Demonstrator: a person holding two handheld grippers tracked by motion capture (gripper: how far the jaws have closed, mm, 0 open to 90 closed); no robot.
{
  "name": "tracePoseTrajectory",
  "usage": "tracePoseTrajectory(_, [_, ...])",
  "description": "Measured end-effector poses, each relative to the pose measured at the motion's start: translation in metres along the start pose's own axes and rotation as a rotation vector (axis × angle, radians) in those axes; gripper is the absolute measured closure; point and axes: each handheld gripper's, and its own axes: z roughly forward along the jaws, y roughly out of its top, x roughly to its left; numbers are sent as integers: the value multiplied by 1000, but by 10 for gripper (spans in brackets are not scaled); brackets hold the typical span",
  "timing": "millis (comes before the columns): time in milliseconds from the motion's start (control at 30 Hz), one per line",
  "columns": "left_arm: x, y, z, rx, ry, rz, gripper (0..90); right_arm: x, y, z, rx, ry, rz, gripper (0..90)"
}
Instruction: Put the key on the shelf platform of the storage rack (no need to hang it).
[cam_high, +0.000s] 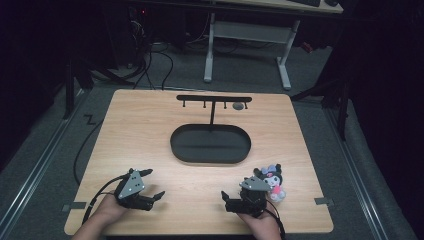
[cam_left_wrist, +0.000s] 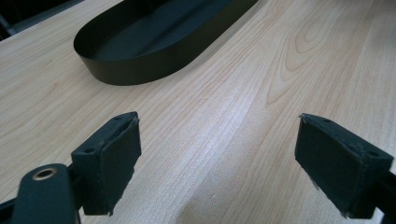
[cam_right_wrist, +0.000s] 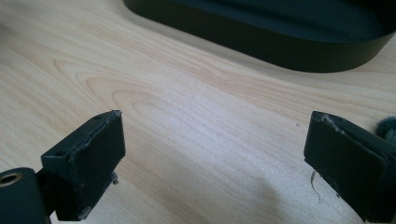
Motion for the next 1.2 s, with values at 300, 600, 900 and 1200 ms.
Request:
tracePoseTrajectory(300, [0,0,0,1,0,-1,153,6,5,0,105,-33,-40,54])
tracePoseTrajectory(600, [-1,0,1,13,9,7,154,6,10,-2,134,-18,-19,56])
tracePoseTrajectory(900, [-1,-1,-1,-5,5,0,154,0,18,3,180,-13,-40,70])
tracePoseTrajectory(1200, [0,-1,-1,-9,10,-7,154,-8,25,3,254,-21,-17,74])
